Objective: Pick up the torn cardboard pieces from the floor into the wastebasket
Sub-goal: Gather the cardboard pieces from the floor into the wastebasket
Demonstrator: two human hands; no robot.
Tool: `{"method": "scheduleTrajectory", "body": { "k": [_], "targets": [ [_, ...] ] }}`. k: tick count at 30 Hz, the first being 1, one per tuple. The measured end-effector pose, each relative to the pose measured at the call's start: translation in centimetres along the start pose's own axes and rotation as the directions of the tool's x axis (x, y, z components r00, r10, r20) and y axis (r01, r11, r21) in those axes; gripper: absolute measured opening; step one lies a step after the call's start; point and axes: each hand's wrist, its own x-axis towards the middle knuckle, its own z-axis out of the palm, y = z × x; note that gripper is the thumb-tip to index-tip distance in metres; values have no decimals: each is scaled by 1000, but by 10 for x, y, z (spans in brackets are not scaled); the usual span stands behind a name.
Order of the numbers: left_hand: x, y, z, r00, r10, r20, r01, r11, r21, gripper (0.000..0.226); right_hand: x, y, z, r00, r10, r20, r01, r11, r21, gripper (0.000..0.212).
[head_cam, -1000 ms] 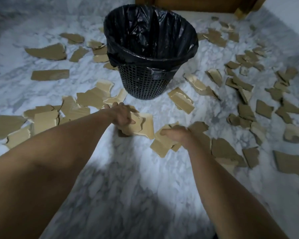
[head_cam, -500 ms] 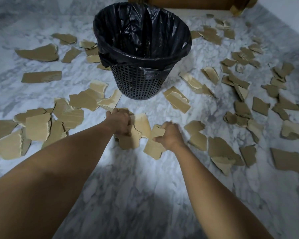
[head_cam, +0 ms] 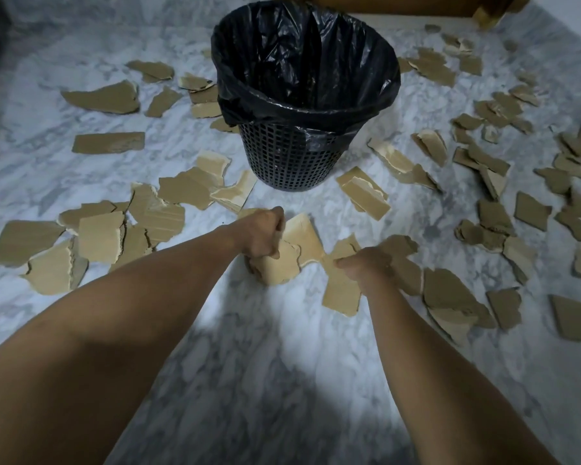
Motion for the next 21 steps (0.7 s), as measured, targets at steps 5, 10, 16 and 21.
{"method": "scheduleTrajectory", "body": {
  "k": [5,10,16,21],
  "targets": [
    [-15,-22,-5,985,-65,162,97,976,-197,68,-16,-4,7,998,-66,-12,67,984,164,93],
    [-49,-41,-34,938,-237,254,266,960,-85,44,-13,-21,-3,994,-90,58,72,963,260,86],
    [-89,-106,-57,858,-423,290,459,886,-66,40,-19,-50,-4,951,-203,232,67,871,487,68],
    [-135,-153,-56,800,-591,104,587,807,64,67,-44,-106,38,938,-233,258,94,884,457,59]
  ]
}}
